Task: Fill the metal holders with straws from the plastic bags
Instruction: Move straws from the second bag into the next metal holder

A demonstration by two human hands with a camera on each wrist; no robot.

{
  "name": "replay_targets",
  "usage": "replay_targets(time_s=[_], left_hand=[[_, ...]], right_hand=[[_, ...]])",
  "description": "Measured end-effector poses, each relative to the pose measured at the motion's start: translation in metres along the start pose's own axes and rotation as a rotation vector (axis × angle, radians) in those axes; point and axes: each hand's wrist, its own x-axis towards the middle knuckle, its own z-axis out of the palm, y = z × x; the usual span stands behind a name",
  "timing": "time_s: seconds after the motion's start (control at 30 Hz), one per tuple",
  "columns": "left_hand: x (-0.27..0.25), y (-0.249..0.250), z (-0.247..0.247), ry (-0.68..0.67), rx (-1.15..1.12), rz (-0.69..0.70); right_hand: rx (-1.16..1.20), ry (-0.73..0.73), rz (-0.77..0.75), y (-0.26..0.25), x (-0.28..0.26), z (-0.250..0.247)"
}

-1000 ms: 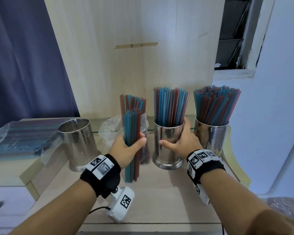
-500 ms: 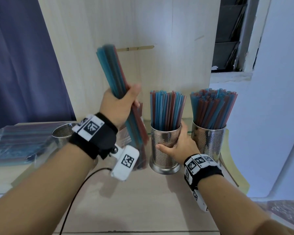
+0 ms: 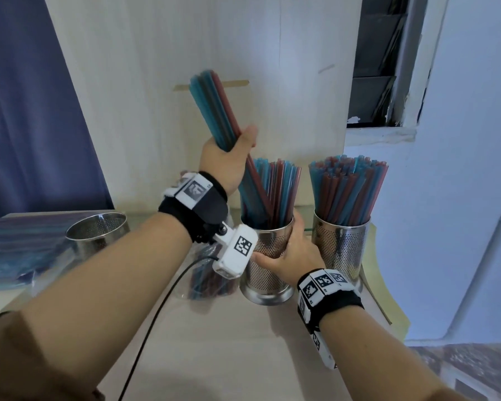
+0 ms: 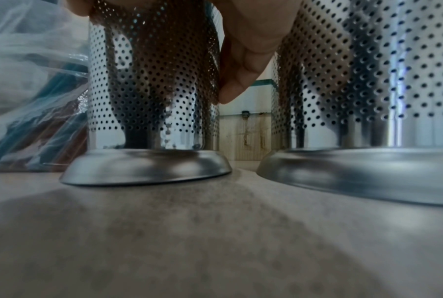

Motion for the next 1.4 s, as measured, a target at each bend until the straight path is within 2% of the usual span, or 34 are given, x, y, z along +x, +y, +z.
replay_targets(time_s=[0.07,0.17,0.4,0.57,0.63,0.83,1.03,1.1,1.3,1.4], left_hand=[[-0.003,-0.018,0.003,0.004,0.112,-0.023],[-0.004,-0.041,0.006,-0.021,0.154,-0.048],[-0.005,-0.057,0.012,-0.084,0.221,-0.077],[-0.016,-0.062,0.009,-0.176,0.29,-0.007],[-0.018,-0.068,0.006,-0.191,0.251,-0.035],[-0.017,-0.076,0.008,-0.312,0.32,-0.082],[0.001,-0.072,0.005,-0.156,0.304,-0.107],[0.004,-0.07,0.002,-0.17,0.294,-0.114],[-0.007,-0.078,-0.006,-0.344,0.335,-0.133],[-0.011,-0.086,-0.005,-0.294,0.419,-0.088]], right_hand=[[-0.004,0.008,-0.008,0.0,0.0,0.001],[0.0,0.025,-0.018,0.002,0.001,0.003],[0.015,0.04,-0.029,0.002,0.001,0.004],[0.019,0.028,-0.031,0.001,0.0,0.002],[0.018,0.024,-0.027,0.001,0.0,0.001],[-0.023,0.01,-0.026,0.0,0.0,0.0],[0.008,0.043,-0.037,0.002,0.001,0.005],[0.007,0.035,-0.037,0.002,0.001,0.004],[0.001,0.03,-0.044,0.0,-0.001,0.001],[0.0,0.031,-0.04,0.001,-0.001,0.002]])
